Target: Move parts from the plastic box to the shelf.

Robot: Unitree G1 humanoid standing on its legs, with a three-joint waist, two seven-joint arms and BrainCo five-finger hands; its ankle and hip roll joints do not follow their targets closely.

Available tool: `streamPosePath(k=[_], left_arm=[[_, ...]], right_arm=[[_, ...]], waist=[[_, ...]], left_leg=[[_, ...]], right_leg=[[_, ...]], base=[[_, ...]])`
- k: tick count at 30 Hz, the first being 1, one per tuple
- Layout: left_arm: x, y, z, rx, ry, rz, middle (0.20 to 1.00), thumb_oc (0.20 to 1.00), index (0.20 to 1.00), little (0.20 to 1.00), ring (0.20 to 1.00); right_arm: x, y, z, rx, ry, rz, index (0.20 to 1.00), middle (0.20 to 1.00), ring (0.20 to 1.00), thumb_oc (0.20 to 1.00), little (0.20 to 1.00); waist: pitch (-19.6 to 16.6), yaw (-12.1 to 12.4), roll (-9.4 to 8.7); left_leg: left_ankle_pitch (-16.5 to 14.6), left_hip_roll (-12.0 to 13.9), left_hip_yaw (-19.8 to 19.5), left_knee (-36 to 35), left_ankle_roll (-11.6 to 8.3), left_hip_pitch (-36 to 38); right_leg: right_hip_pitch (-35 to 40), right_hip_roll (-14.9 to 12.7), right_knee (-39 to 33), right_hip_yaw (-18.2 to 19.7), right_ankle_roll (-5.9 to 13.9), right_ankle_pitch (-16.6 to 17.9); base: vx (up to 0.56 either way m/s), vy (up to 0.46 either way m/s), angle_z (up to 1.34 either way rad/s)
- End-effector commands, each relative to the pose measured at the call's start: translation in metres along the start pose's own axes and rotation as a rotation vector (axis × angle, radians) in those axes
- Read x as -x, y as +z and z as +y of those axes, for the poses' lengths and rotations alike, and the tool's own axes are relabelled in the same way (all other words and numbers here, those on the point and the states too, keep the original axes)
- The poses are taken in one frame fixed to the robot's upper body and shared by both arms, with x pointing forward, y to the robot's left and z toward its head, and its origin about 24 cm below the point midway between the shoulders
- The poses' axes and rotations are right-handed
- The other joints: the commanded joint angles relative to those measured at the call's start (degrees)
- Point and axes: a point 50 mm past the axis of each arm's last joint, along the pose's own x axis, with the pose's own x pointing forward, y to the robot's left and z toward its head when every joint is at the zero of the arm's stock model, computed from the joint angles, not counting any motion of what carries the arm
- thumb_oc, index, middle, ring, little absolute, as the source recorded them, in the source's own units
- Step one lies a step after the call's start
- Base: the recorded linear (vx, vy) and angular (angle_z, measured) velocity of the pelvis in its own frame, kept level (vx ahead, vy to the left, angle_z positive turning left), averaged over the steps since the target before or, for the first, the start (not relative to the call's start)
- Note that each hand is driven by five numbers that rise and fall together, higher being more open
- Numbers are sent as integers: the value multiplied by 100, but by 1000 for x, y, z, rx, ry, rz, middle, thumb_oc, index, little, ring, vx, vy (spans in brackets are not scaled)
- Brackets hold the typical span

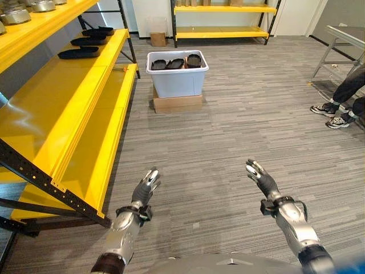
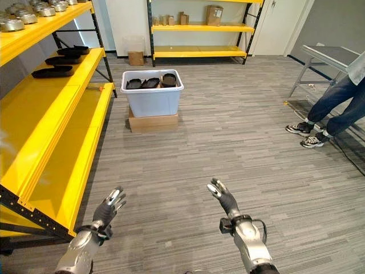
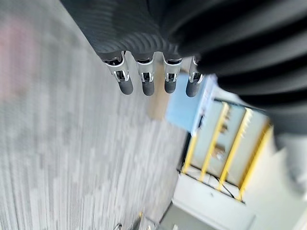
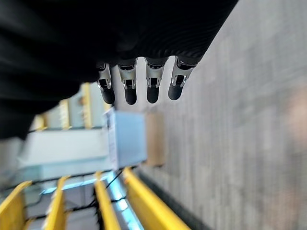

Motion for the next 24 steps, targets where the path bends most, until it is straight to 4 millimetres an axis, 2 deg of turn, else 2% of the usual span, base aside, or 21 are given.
streamPosePath(k=[1, 7, 15, 24], left_arm=[[1, 3, 2, 37, 12, -20, 1000, 1000, 1000, 1000, 1000], [0, 7, 6, 114, 73, -38, 1000, 1000, 1000, 1000, 1000], [0, 7, 10, 32, 80, -3, 1000, 1000, 1000, 1000, 1000], [0, 8, 11, 54, 117, 16, 1000, 1000, 1000, 1000, 1000]], right_arm=[[2, 0, -3, -11, 18, -1, 1000, 1000, 1000, 1000, 1000], [-1, 9, 1, -8, 59, -37, 1000, 1000, 1000, 1000, 1000], [-4, 14, 1, -30, 49, -53, 1000, 1000, 1000, 1000, 1000], [-4, 21, -2, 28, 36, -72, 1000, 1000, 1000, 1000, 1000]], waist=[[176, -61, -67], [169, 1, -80], [140, 67, -83], [164, 114, -59]], left_leg=[[197, 397, 35, -292, -443, 189], [197, 384, 1, -292, -436, 190], [132, 304, -18, -292, -373, 201], [128, 241, -20, -292, -337, 195]], right_leg=[[721, -338, -1316, -215, 535, 1037], [744, -350, -1316, -276, 533, 1029], [778, -415, -1316, -368, 583, 1043], [794, -464, -1316, -457, 616, 1065]], base=[[0, 0, 0], [-36, 10, 3], [-23, 42, 2], [-1, 30, 2]])
